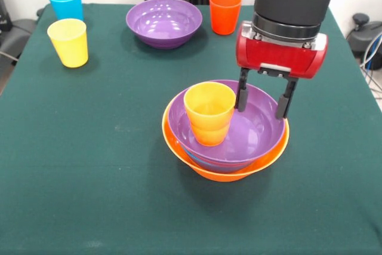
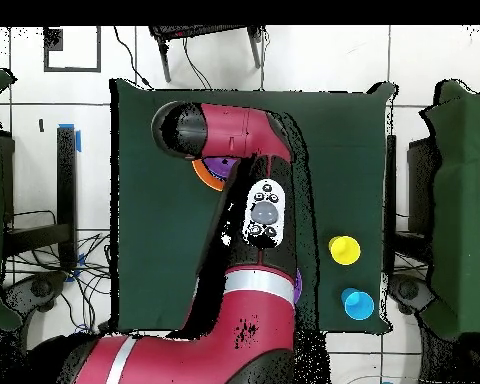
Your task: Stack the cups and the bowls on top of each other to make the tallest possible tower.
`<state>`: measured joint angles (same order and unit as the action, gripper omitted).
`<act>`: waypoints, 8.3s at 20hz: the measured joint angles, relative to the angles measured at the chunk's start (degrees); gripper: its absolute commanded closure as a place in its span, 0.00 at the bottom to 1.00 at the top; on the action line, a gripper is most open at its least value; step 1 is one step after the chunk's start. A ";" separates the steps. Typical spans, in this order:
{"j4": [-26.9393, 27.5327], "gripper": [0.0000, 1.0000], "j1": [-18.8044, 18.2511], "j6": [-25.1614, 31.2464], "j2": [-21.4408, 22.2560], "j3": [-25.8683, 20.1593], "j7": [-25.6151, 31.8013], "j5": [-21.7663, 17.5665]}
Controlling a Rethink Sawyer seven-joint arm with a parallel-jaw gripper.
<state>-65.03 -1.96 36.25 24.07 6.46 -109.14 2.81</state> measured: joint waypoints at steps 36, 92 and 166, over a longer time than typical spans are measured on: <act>-5.31 0.00 -4.28 -3.43 0.60 -0.96 0.00 0.18; -5.36 0.00 -2.46 -8.25 0.11 -0.35 0.00 0.14; -5.35 0.00 -1.16 -8.25 0.11 0.58 0.00 0.14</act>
<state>-70.38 -3.12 28.00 24.17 7.03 -109.14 2.95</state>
